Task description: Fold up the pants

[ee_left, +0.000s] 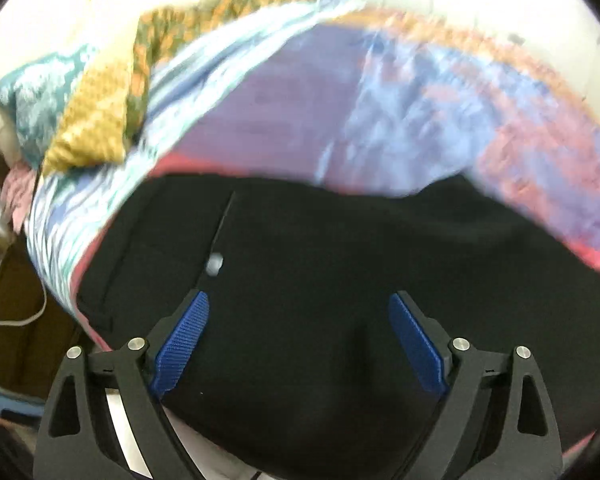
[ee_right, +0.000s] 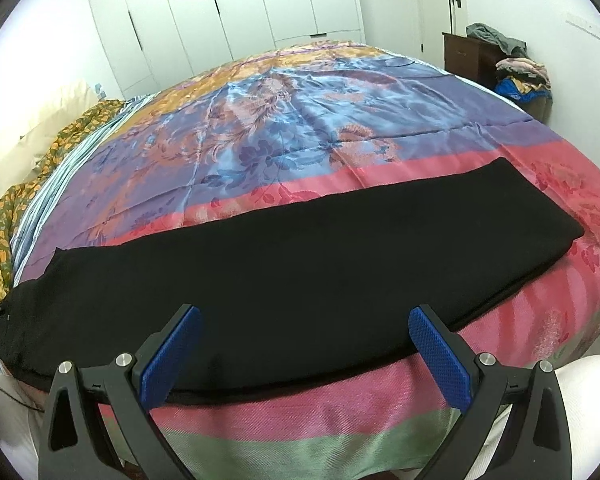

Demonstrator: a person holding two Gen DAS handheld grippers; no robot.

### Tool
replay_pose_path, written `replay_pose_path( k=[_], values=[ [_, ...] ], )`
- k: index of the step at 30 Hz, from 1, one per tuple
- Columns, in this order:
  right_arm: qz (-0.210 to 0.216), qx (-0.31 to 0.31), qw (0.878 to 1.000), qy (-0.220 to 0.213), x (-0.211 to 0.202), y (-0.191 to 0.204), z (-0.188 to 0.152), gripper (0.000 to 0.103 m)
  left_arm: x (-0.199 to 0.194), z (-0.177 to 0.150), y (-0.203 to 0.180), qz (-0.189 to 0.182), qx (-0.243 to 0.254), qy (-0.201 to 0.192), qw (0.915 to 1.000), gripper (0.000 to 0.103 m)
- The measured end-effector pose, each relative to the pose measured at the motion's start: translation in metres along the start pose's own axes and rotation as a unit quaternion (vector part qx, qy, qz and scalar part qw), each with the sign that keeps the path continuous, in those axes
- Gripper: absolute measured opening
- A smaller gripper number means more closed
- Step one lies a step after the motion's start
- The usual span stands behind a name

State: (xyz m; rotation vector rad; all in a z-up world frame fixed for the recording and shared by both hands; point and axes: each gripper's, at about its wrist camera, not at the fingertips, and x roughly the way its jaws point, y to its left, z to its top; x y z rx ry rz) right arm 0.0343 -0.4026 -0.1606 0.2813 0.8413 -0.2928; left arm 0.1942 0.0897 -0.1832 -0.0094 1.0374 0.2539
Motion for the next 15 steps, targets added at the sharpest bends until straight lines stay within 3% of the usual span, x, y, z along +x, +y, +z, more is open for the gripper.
replay_pose_path(
  k=[2, 5, 10, 13, 15],
  values=[
    [-0.002, 0.0, 1.0, 0.0, 0.0, -0.001, 0.0, 0.102, 0.017, -0.014, 0.005, 0.011, 0.0, 0.041, 0.9991, 0.086],
    [-0.002, 0.002, 1.0, 0.006, 0.003, -0.001, -0.001, 0.102, 0.007, -0.03, 0.001, 0.022, 0.019, 0.033, 0.999, 0.088],
    [0.001, -0.005, 1.0, 0.016, 0.008, 0.002, -0.002, 0.102, -0.01, -0.042, 0.01, -0.001, -0.024, 0.035, 0.9991, 0.087],
    [0.002, -0.01, 1.0, 0.012, 0.006, 0.005, -0.002, 0.102, -0.037, -0.053, 0.009, -0.014, -0.042, -0.019, 0.9988, 0.086],
    [0.003, -0.007, 1.0, 0.011, 0.006, 0.004, -0.002, 0.102, -0.057, -0.056, -0.002, -0.021, -0.021, -0.071, 0.997, 0.087]
  ],
)
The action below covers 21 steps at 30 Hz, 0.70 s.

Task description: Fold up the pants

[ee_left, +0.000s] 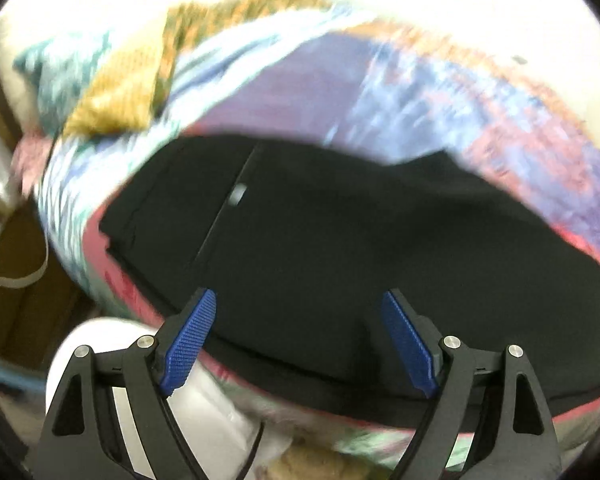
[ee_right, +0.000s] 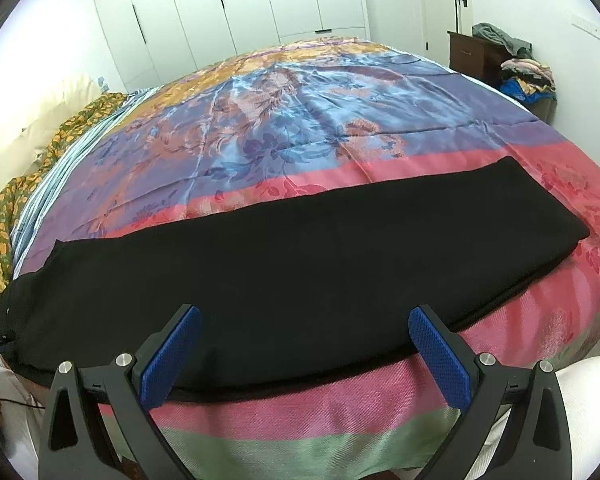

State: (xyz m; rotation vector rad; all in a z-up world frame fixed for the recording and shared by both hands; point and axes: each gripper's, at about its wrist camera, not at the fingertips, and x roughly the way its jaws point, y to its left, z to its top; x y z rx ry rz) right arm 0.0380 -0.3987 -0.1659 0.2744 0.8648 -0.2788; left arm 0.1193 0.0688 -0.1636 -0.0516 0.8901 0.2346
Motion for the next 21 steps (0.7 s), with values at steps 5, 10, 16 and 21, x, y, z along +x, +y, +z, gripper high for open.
replay_pose_path(
  k=[5, 10, 16, 21],
  values=[
    [-0.001, 0.002, 1.0, 0.005, 0.002, 0.0, -0.001, 0.102, 0.002, 0.012, -0.036, -0.033, 0.065, -0.02, 0.9971, 0.091],
    [-0.001, -0.006, 1.0, 0.003, 0.0, 0.002, -0.002, 0.102, 0.037, 0.011, -0.057, -0.031, 0.093, 0.02, 0.995, 0.091],
    [-0.001, -0.003, 1.0, 0.009, 0.003, 0.002, -0.001, 0.102, 0.05, -0.001, -0.049, -0.009, 0.105, 0.064, 0.9924, 0.092],
    [0.0, -0.003, 1.0, 0.011, 0.005, 0.002, -0.002, 0.102, 0.051, -0.004, -0.05, 0.004, 0.109, 0.065, 0.9919, 0.092]
  ],
)
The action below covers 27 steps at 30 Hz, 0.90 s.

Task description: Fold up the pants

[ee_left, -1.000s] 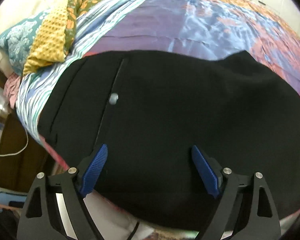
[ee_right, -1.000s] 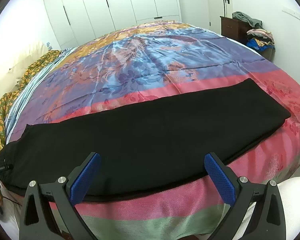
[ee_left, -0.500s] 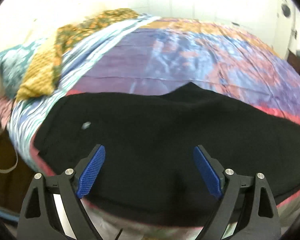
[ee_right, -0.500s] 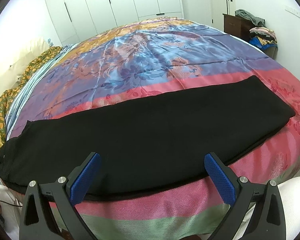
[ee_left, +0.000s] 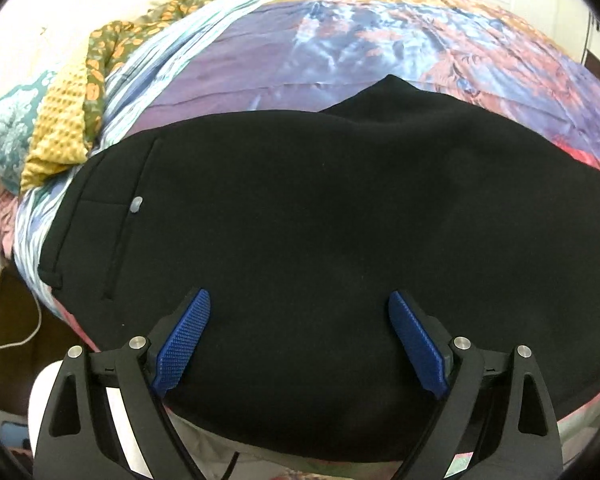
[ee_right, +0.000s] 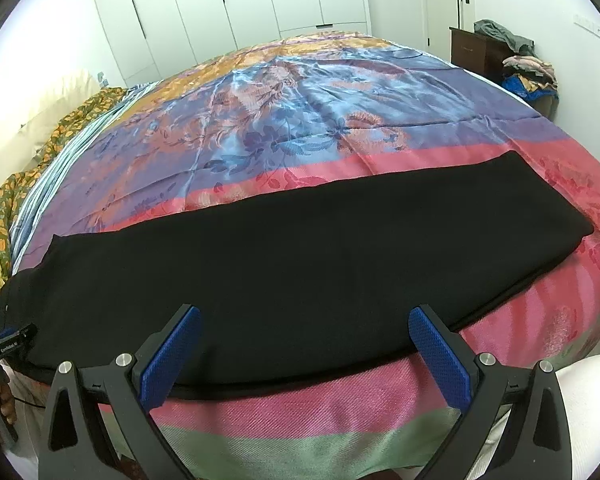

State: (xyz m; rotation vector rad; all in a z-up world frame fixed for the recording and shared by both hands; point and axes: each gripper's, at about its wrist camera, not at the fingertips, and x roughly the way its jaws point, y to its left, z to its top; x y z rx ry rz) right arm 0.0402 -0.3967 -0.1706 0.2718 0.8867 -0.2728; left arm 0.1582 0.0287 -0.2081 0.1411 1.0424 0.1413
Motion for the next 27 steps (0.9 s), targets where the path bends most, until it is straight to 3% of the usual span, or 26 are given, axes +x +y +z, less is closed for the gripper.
replay_pose_path(
  k=[4, 8, 12, 15, 17, 19, 22, 25, 27],
  values=[
    [0.003, 0.004, 1.0, 0.002, 0.001, -0.001, 0.0, 0.102, 0.001, -0.001, 0.002, -0.004, -0.003, -0.001, 1.0, 0.093],
    [0.037, 0.028, 0.999, 0.011, 0.01, -0.022, 0.016, 0.102, 0.0, -0.003, 0.003, -0.008, -0.001, -0.004, 1.0, 0.093],
    [0.038, 0.036, 0.996, 0.067, 0.039, -0.081, 0.057, 0.102, 0.001, -0.002, 0.003, -0.007, 0.0, -0.005, 1.0, 0.093],
    [-0.002, 0.093, 0.991, 0.095, 0.052, -0.157, 0.092, 0.102, 0.001, -0.003, 0.003, -0.005, -0.001, -0.006, 1.0, 0.093],
    [-0.071, 0.132, 0.986, 0.068, 0.038, -0.213, 0.114, 0.102, 0.0, -0.003, 0.002, -0.003, 0.0, -0.008, 1.0, 0.093],
    [-0.093, 0.155, 0.983, 0.042, 0.017, -0.247, 0.124, 0.102, 0.0, -0.004, 0.002, -0.001, 0.0, -0.009, 1.0, 0.093],
    [-0.03, 0.224, 0.974, 0.026, -0.009, -0.274, 0.119, 0.102, 0.001, -0.003, 0.001, 0.001, -0.002, -0.009, 1.0, 0.094],
    [0.073, 0.301, 0.95, 0.031, -0.023, -0.278, 0.091, 0.102, 0.002, -0.002, 0.001, 0.003, -0.006, -0.009, 0.9999, 0.096],
    [0.117, 0.339, 0.932, 0.054, -0.018, -0.274, 0.071, 0.102, 0.003, -0.002, 0.001, 0.003, -0.007, -0.01, 0.9999, 0.096]
  ],
)
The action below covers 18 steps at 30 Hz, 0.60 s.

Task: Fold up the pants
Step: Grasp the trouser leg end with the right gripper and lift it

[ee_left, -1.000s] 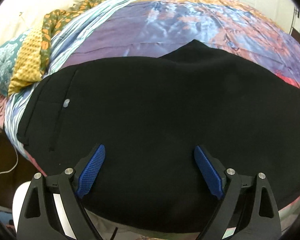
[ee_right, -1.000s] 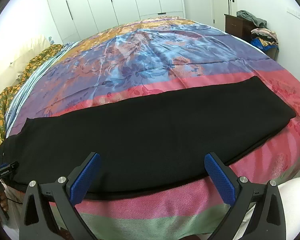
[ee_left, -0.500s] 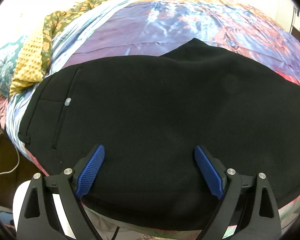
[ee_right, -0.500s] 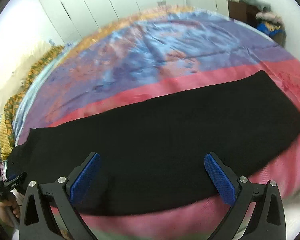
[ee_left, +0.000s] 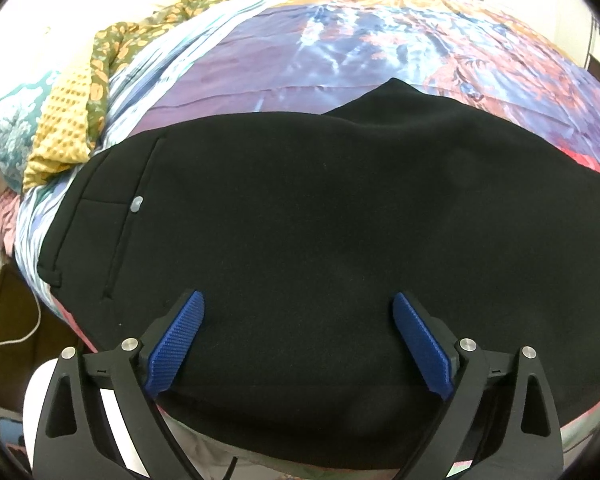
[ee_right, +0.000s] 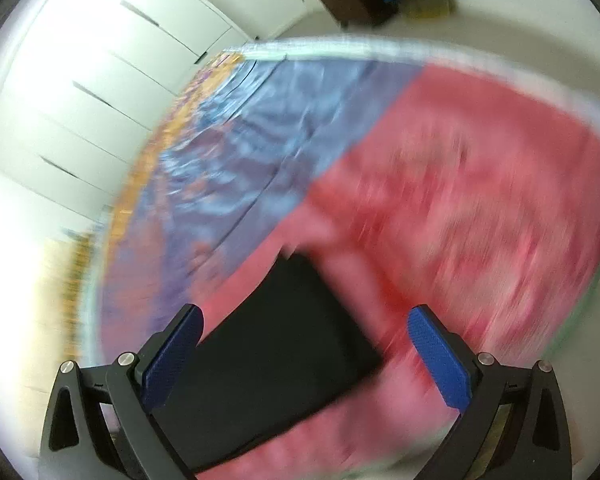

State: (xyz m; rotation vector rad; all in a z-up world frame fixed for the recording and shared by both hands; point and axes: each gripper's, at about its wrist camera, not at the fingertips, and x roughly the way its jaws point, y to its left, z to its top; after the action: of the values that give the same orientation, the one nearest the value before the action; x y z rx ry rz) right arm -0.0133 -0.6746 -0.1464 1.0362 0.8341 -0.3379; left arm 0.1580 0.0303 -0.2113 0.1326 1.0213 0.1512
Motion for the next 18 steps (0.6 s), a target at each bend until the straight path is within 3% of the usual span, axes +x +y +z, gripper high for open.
replay_pose_path(
  k=[5, 8, 11, 13, 18],
  values=[
    [0.013, 0.054, 0.997, 0.062, 0.035, -0.018, -0.024, 0.102, 0.0, 0.0, 0.002, -0.004, -0.001, -0.001, 1.0, 0.096],
    [0.007, 0.038, 0.997, 0.059, 0.053, -0.017, -0.016, 0.102, 0.0, 0.0, 0.003, -0.004, 0.0, -0.002, 1.0, 0.096],
    [0.028, 0.023, 0.999, 0.038, 0.062, -0.012, -0.004, 0.102, -0.001, -0.001, 0.003, -0.005, -0.001, -0.002, 1.0, 0.096],
    [0.036, 0.018, 0.998, 0.053, 0.072, -0.015, 0.0, 0.102, -0.001, -0.001, 0.003, -0.005, -0.001, -0.003, 1.0, 0.096],
    [0.003, -0.026, 0.995, 0.093, 0.089, -0.006, 0.007, 0.101, -0.001, -0.001, 0.003, -0.005, 0.0, -0.003, 1.0, 0.096]
  ],
)
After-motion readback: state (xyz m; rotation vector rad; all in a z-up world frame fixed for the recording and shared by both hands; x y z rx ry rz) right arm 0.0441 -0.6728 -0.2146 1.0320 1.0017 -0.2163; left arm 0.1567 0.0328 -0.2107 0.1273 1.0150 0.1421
